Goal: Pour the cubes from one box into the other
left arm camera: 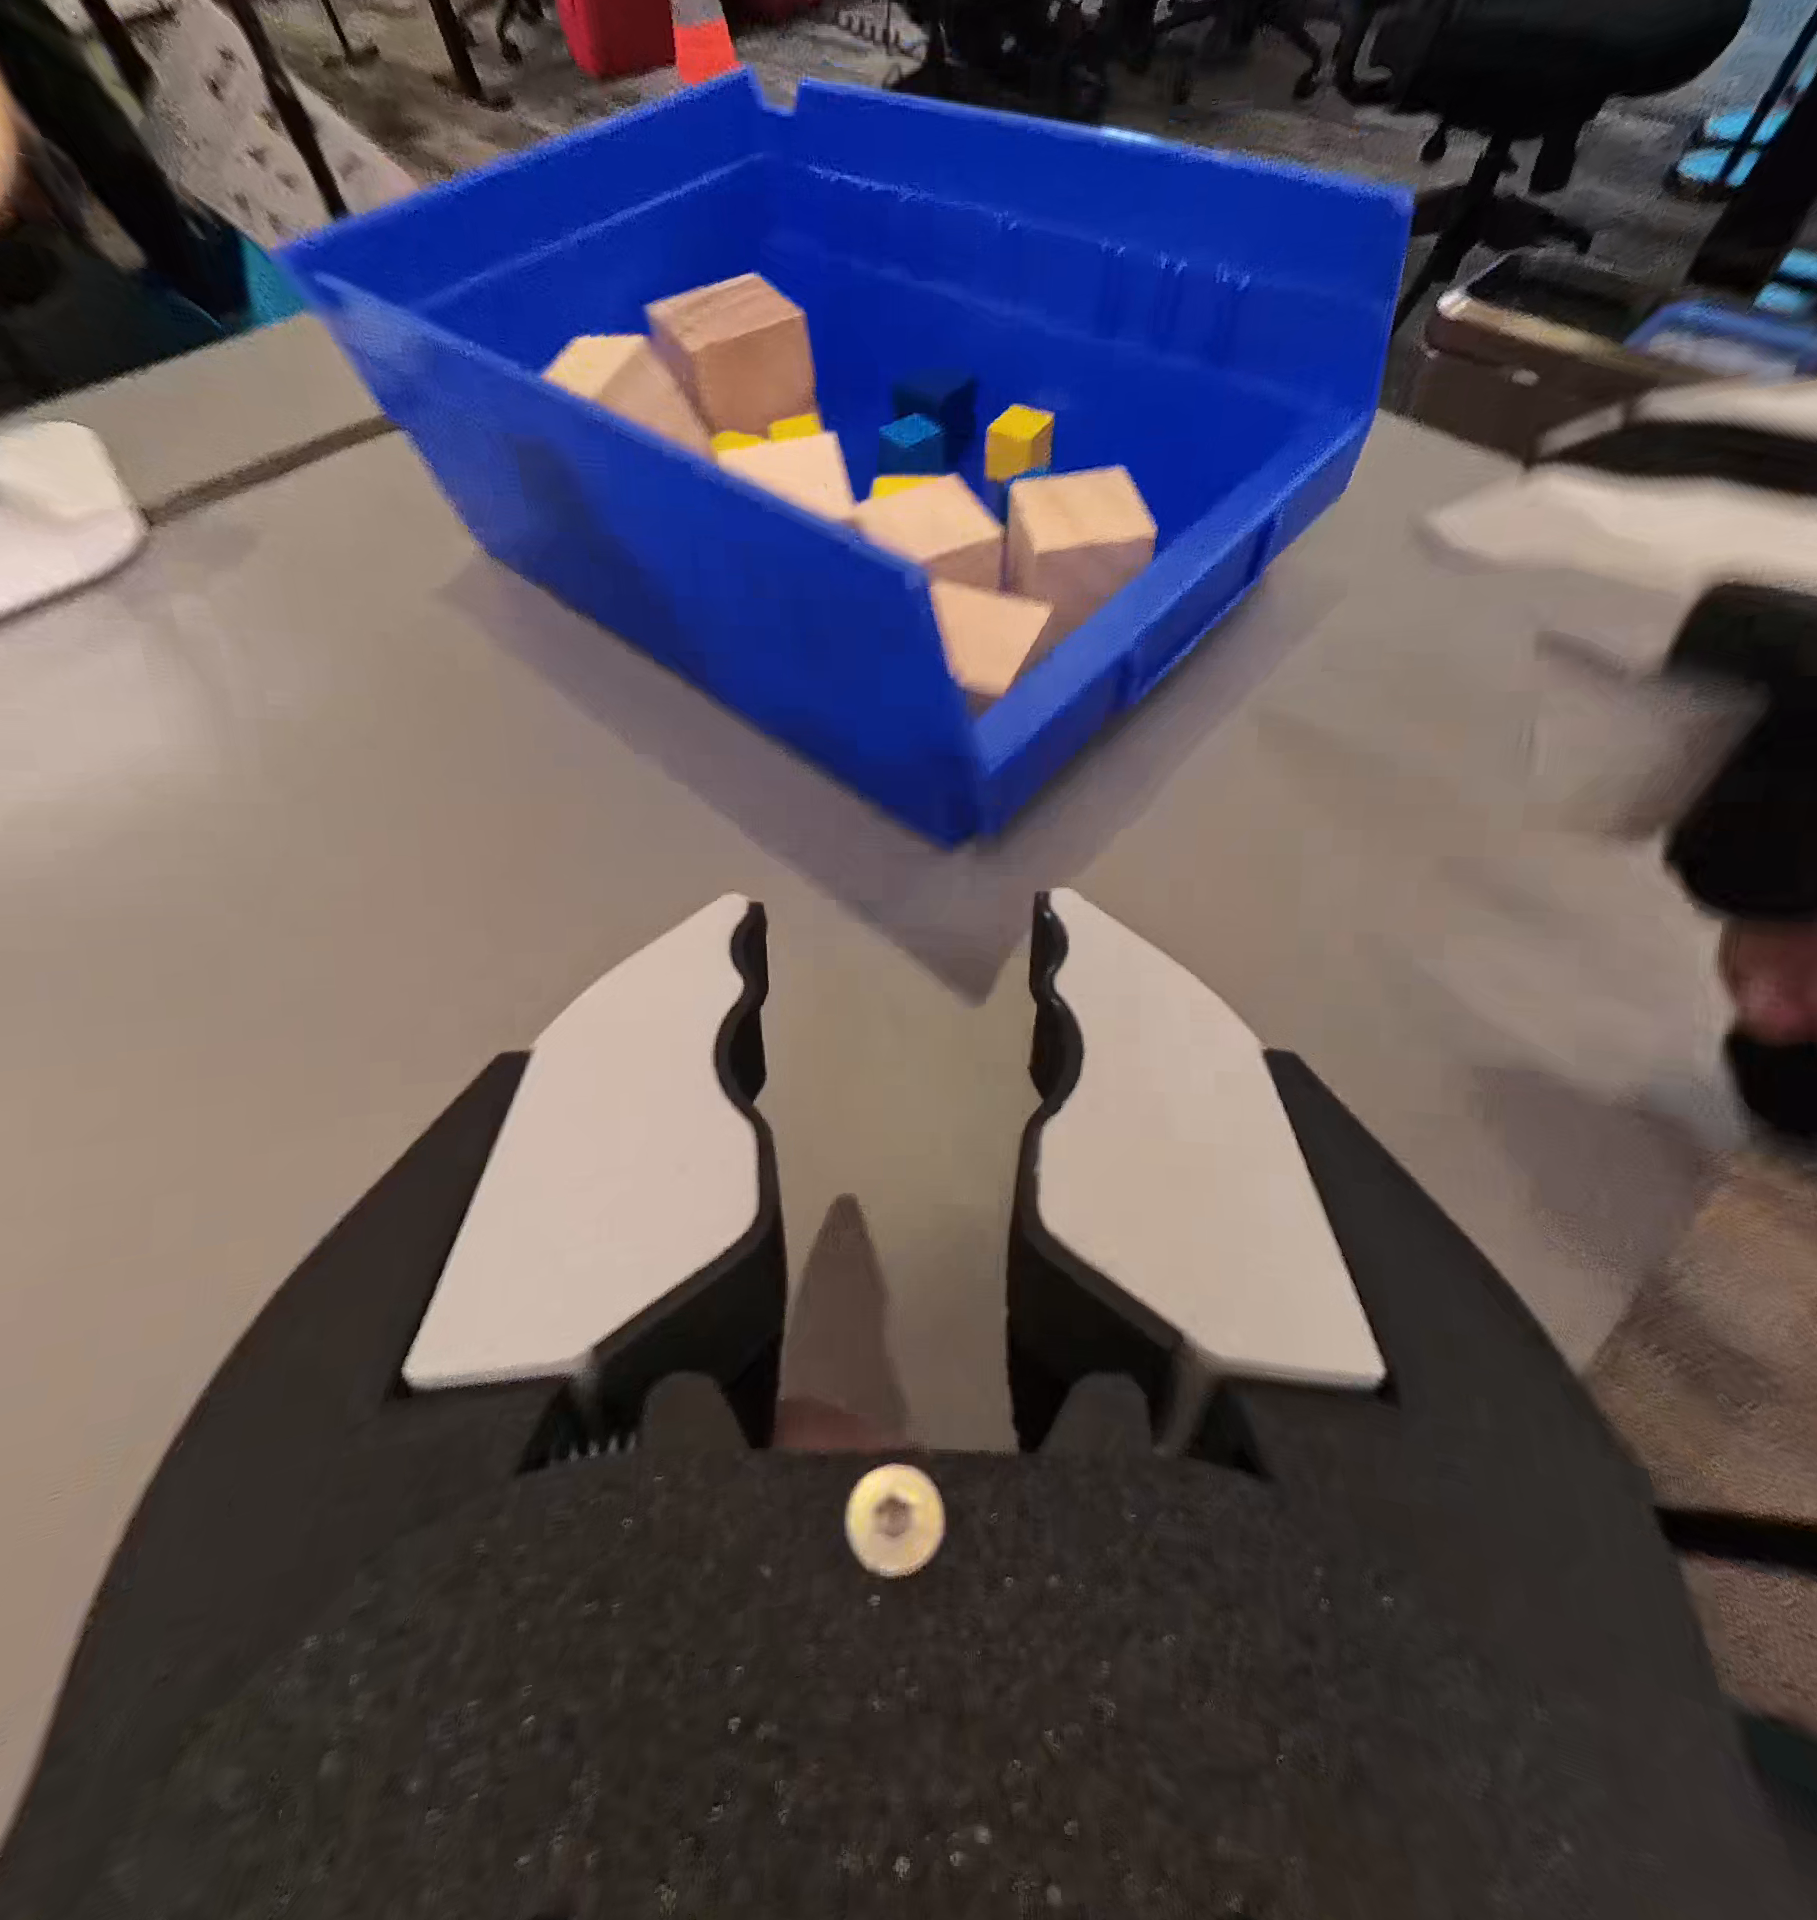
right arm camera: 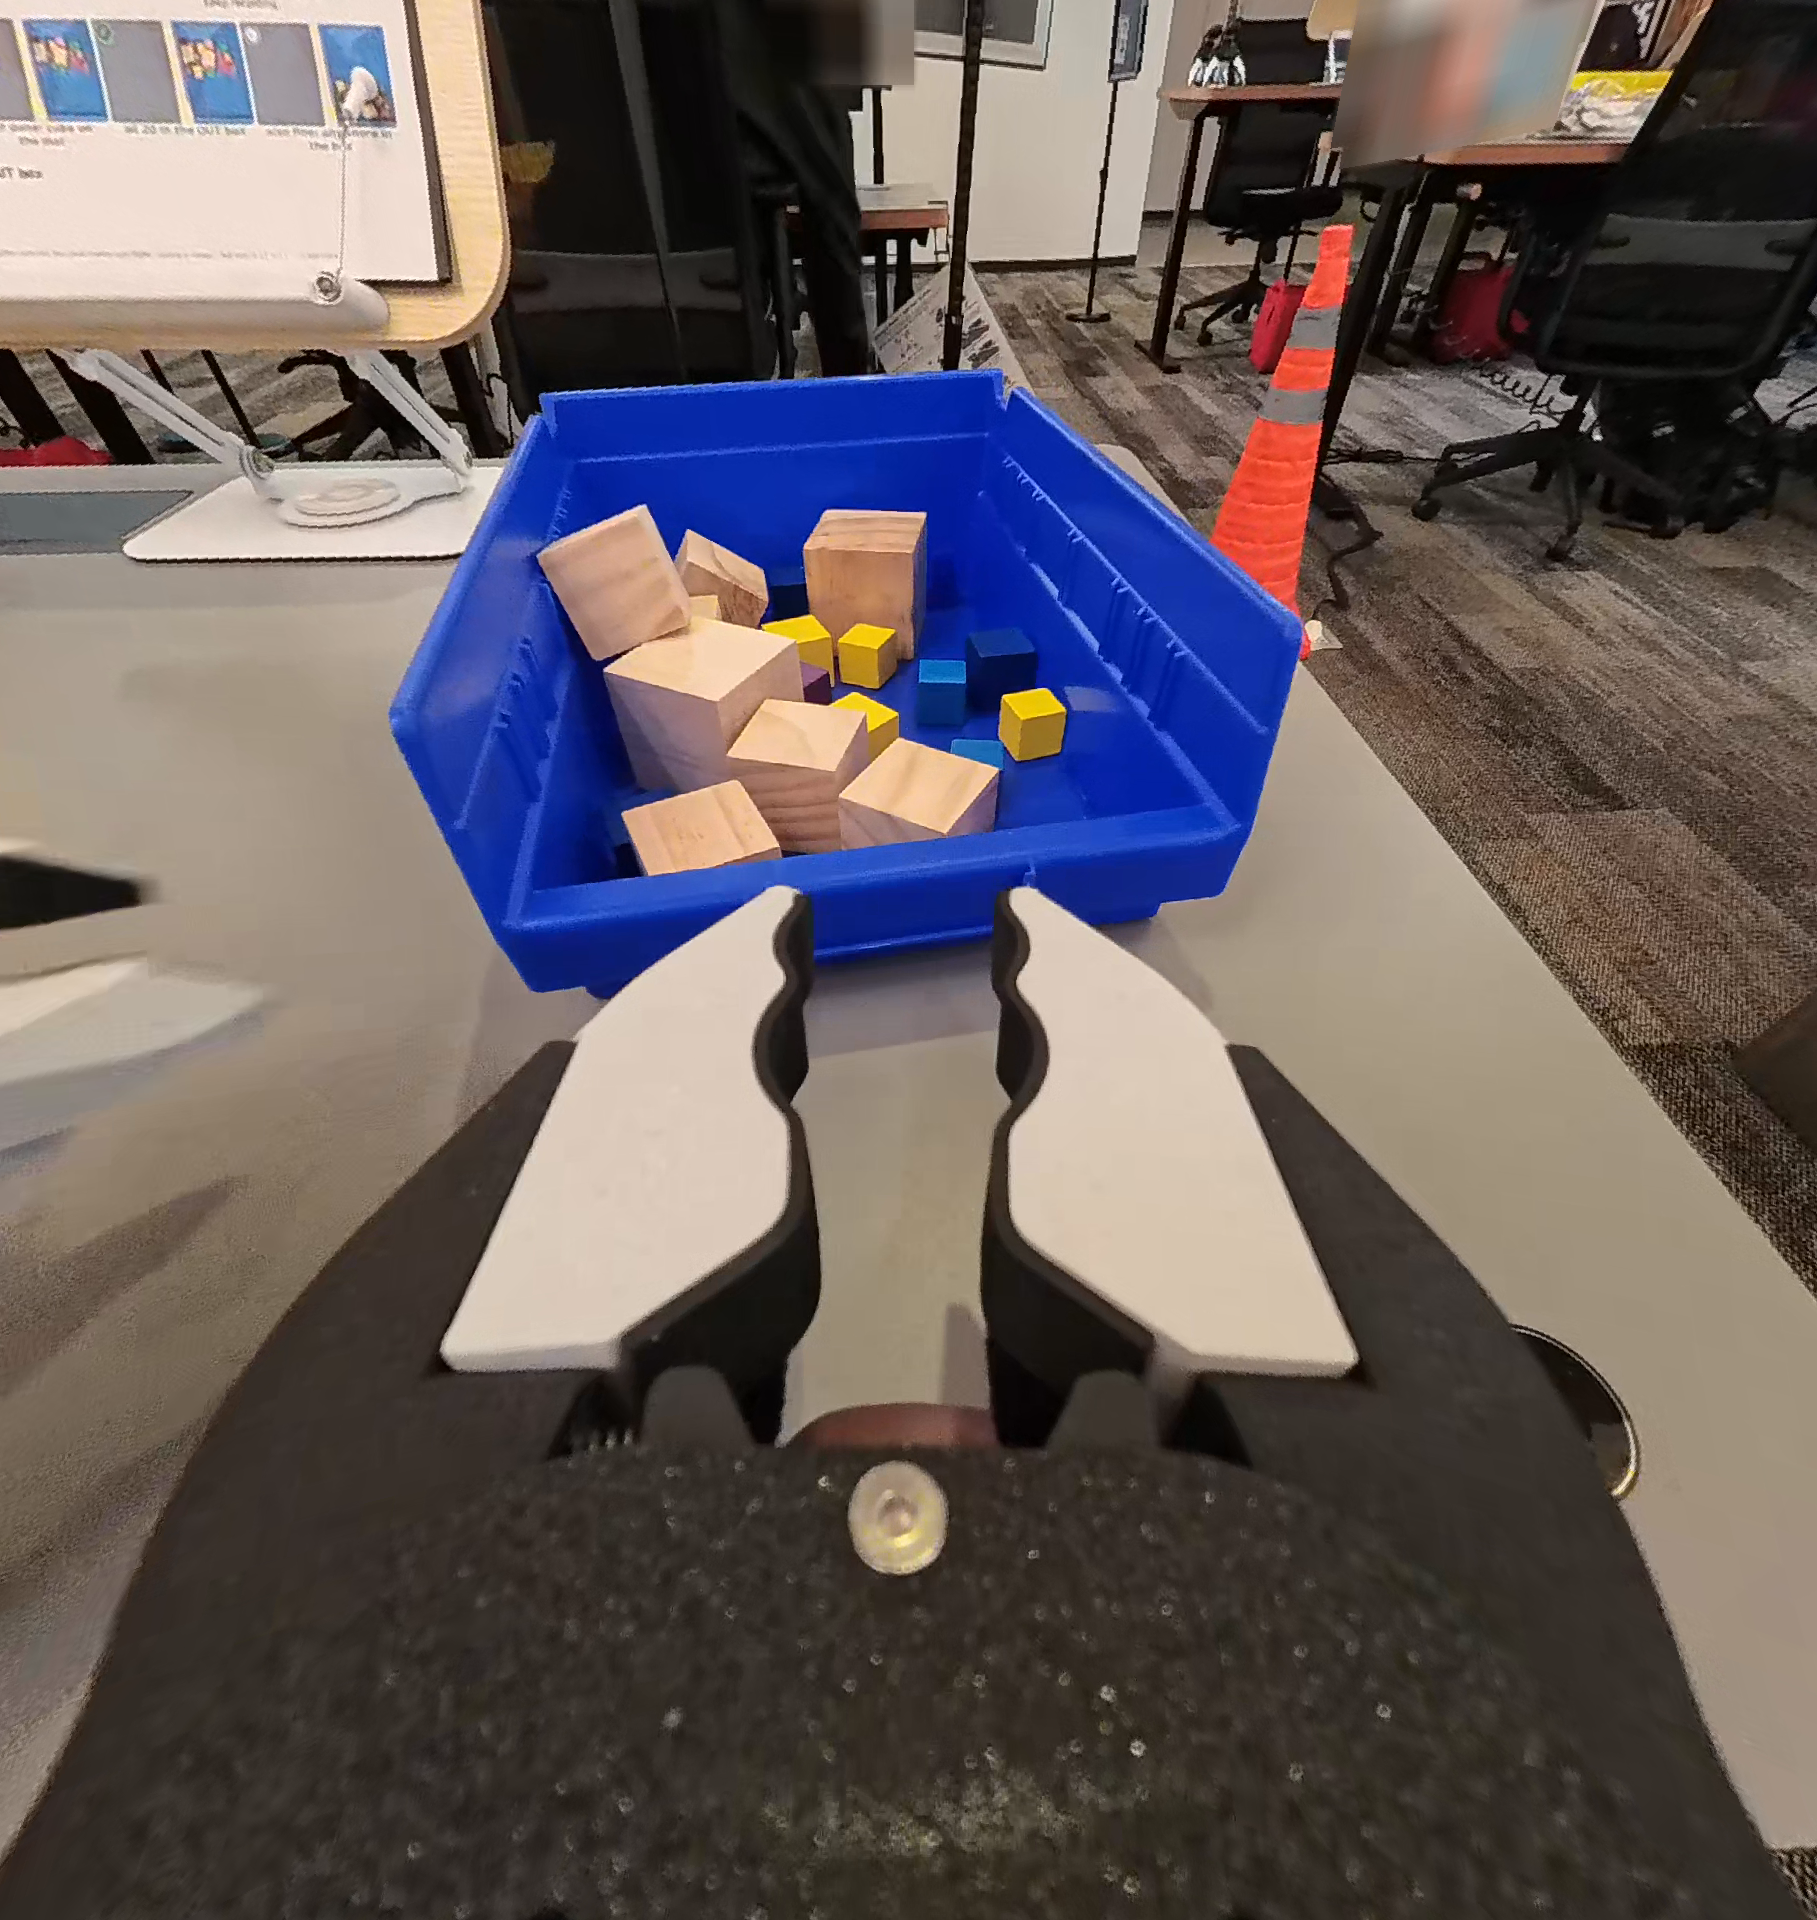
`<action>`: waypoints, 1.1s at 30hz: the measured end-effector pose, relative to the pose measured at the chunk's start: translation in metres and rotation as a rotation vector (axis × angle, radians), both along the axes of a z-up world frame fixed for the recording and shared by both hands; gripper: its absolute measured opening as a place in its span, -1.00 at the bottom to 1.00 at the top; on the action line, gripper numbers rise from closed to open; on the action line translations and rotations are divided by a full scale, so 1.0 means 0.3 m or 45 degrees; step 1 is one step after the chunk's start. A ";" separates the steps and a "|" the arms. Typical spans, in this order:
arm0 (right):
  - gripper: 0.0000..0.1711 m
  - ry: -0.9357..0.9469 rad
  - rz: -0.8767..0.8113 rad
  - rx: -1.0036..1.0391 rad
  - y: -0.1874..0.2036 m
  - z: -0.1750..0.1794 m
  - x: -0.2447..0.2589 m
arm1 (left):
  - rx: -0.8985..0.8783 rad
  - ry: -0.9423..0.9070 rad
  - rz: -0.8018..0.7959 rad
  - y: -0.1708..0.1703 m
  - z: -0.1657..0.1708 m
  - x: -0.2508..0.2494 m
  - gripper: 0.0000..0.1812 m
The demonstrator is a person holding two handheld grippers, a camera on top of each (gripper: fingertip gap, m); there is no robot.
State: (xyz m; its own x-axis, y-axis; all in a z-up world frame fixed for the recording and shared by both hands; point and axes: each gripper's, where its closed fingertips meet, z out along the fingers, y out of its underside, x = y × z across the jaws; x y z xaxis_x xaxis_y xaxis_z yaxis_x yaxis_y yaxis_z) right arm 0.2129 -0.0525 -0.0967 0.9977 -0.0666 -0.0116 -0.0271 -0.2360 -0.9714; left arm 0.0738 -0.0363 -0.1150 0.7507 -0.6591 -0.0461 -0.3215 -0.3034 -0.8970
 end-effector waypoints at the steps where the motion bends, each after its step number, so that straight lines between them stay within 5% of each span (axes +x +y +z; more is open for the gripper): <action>1: -0.62 0.002 0.005 -0.001 -0.001 -0.001 -0.001 | -0.036 -0.032 0.019 0.034 -0.005 0.050 -0.46; 6: -0.61 0.016 0.007 -0.006 -0.004 -0.004 0.008 | -0.193 -0.065 0.131 0.191 -0.084 0.180 -0.42; 12: -0.54 0.043 0.005 -0.066 0.010 -0.040 0.011 | -0.141 -0.057 0.467 0.294 -0.083 -0.026 -0.93; 20: -0.56 0.063 -0.083 -0.221 0.093 -0.116 -0.026 | -0.188 -0.152 0.473 0.222 -0.076 -0.146 -0.96; 26: -0.96 0.174 -0.077 -0.195 0.126 -0.079 -0.066 | -0.153 -0.150 0.465 0.190 -0.061 -0.229 -0.96; 33: -0.97 0.117 0.020 -0.124 0.198 -0.008 -0.361 | -0.055 -0.150 0.614 0.200 0.019 -0.533 -0.96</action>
State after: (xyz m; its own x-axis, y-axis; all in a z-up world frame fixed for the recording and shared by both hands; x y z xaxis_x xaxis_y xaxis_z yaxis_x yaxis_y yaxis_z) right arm 0.1047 0.0071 -0.0992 0.9937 -0.0564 -0.0972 -0.1105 -0.3301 -0.9374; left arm -0.0861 0.0236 -0.1093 0.9689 -0.2352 0.0767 -0.0331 -0.4303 -0.9021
